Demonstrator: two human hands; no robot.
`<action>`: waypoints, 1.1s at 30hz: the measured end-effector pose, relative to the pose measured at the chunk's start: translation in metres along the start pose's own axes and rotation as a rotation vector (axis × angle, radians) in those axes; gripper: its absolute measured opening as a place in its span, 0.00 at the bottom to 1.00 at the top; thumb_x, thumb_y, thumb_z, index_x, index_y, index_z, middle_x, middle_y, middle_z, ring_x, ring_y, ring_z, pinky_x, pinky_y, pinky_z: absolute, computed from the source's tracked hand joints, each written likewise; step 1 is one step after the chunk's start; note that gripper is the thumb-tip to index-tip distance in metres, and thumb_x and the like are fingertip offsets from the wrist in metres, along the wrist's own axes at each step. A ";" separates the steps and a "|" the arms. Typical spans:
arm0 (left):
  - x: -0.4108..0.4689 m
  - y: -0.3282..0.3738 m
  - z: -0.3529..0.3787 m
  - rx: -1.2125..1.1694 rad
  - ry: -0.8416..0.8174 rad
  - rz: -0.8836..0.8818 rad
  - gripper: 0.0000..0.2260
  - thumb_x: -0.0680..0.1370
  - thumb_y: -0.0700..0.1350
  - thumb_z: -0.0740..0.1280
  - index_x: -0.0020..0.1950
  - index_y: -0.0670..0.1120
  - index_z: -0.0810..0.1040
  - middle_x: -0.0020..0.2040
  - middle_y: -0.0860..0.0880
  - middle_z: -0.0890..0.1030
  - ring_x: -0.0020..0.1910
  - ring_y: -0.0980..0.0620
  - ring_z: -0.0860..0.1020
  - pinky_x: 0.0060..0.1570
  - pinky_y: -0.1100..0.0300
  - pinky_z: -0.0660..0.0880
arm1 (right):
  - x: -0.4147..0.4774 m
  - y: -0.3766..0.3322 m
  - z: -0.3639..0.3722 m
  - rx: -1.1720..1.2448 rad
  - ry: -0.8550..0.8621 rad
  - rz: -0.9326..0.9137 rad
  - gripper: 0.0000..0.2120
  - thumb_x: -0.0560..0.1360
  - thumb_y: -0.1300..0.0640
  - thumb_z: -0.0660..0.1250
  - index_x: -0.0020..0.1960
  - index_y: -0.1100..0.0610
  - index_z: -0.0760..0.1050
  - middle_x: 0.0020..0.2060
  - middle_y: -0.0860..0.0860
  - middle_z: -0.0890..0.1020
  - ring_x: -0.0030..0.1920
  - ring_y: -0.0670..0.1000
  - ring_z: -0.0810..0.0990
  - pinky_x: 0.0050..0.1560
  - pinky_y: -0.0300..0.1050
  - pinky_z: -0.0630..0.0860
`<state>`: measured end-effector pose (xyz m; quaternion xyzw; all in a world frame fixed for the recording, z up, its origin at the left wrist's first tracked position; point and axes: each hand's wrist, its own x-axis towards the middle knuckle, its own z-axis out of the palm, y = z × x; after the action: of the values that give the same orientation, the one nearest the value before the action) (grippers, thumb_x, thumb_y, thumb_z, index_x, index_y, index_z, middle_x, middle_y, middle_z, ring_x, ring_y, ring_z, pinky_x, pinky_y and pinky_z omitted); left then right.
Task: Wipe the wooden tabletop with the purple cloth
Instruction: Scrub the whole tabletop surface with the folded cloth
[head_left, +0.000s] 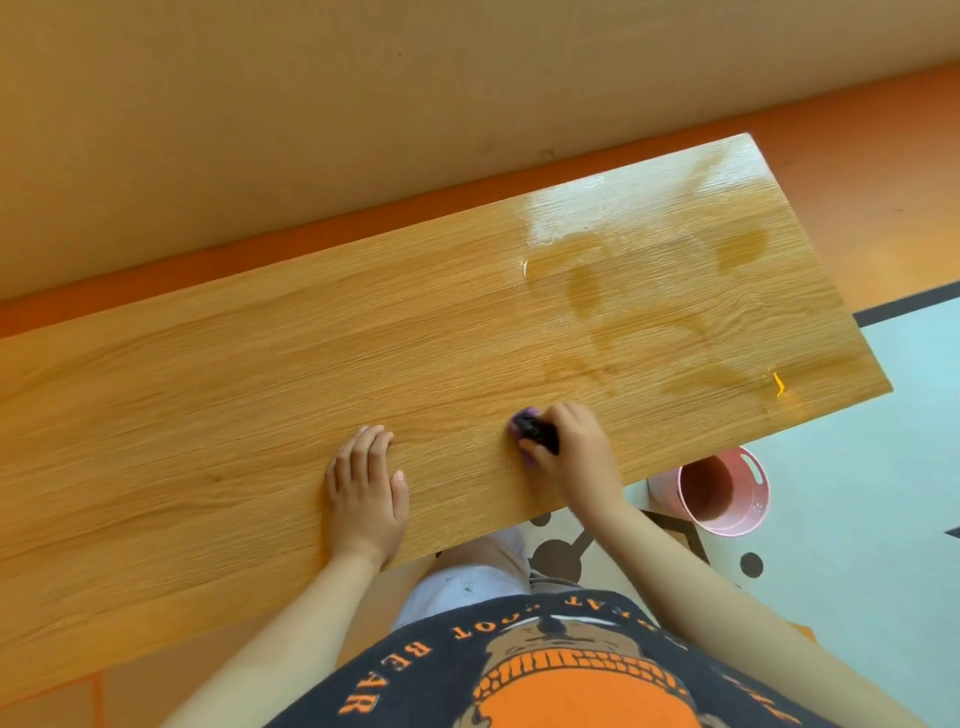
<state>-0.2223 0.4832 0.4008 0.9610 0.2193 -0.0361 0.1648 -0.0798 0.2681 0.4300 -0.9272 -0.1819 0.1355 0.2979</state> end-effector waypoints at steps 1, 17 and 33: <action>0.000 0.000 0.000 0.002 -0.002 -0.001 0.22 0.75 0.47 0.55 0.67 0.41 0.69 0.68 0.44 0.70 0.69 0.42 0.66 0.69 0.49 0.57 | 0.004 -0.008 0.006 0.000 -0.036 -0.049 0.13 0.67 0.56 0.75 0.42 0.59 0.72 0.40 0.51 0.75 0.45 0.51 0.70 0.41 0.39 0.60; 0.000 0.001 0.001 -0.014 -0.008 0.002 0.22 0.76 0.47 0.55 0.67 0.41 0.68 0.68 0.43 0.70 0.69 0.42 0.65 0.68 0.45 0.60 | 0.032 0.120 -0.109 -0.071 0.383 0.486 0.11 0.71 0.56 0.72 0.44 0.63 0.73 0.43 0.62 0.77 0.48 0.62 0.74 0.47 0.52 0.68; 0.002 0.003 0.002 -0.014 0.025 0.013 0.22 0.76 0.46 0.55 0.68 0.40 0.67 0.67 0.42 0.69 0.68 0.41 0.66 0.68 0.45 0.60 | 0.075 0.002 -0.013 0.053 0.046 -0.055 0.10 0.69 0.57 0.73 0.44 0.59 0.73 0.42 0.50 0.74 0.46 0.49 0.67 0.43 0.38 0.60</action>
<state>-0.2191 0.4808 0.3996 0.9616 0.2154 -0.0214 0.1688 -0.0073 0.2911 0.4284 -0.9166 -0.1967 0.1105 0.3301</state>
